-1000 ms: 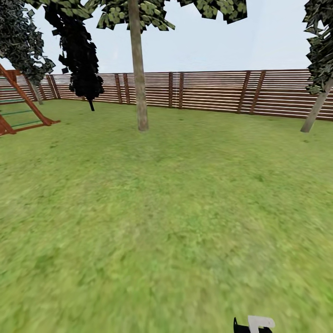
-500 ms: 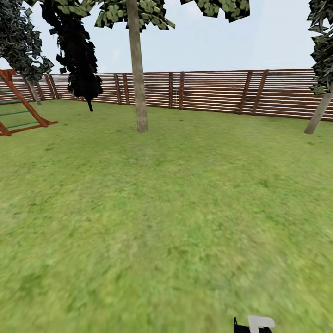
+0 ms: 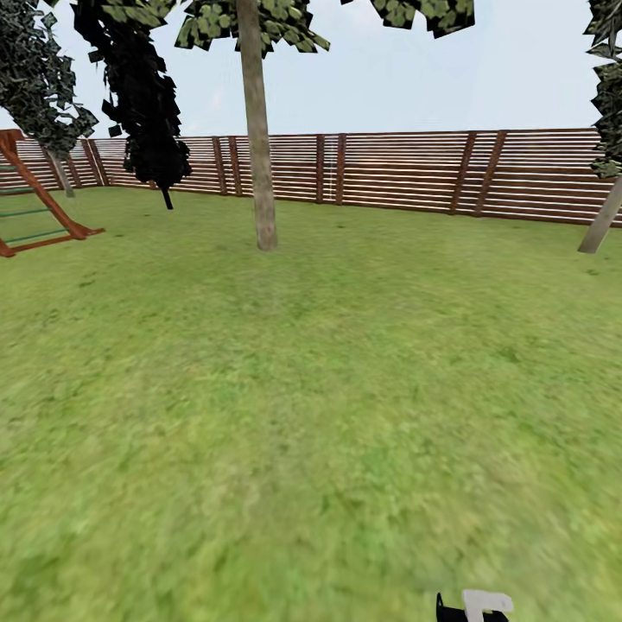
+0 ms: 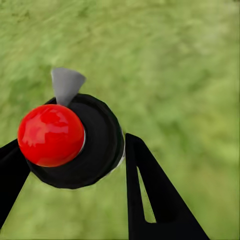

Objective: In the garden, pick up the pesticide atomizer on the floor and spray pesticide onto both trees until each tree trunk is fully covered.

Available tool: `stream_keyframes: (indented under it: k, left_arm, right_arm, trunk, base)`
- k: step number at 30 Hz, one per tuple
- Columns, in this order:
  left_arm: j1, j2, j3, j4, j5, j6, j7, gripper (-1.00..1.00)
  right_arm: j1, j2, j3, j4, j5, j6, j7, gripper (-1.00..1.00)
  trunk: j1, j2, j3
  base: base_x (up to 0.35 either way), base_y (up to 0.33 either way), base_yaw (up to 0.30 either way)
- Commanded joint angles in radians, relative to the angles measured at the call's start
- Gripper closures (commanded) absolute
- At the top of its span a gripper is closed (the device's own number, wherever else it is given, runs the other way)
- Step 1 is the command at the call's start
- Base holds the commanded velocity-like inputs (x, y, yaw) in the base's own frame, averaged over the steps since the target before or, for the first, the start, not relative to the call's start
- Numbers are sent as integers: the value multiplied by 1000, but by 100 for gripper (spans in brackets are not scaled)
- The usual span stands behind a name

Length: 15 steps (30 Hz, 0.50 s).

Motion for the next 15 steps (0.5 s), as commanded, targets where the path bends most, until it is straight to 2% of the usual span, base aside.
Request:
stream_keyframes:
  k: [1, 15]
  left_arm:
    - [0, 0, -8, 0, 4, -2, 6, 100]
    - [-1, 0, -8, 0, 4, -2, 6, 100]
  right_arm:
    - [-1, 0, -6, 2, 11, -3, -6, -100]
    - [-1, 0, -6, 2, 11, -3, -6, -100]
  trunk:
    - [0, 0, -1]
    - [0, 0, -1]
  base:
    - [340, 102, 0]
    - [340, 83, 0]
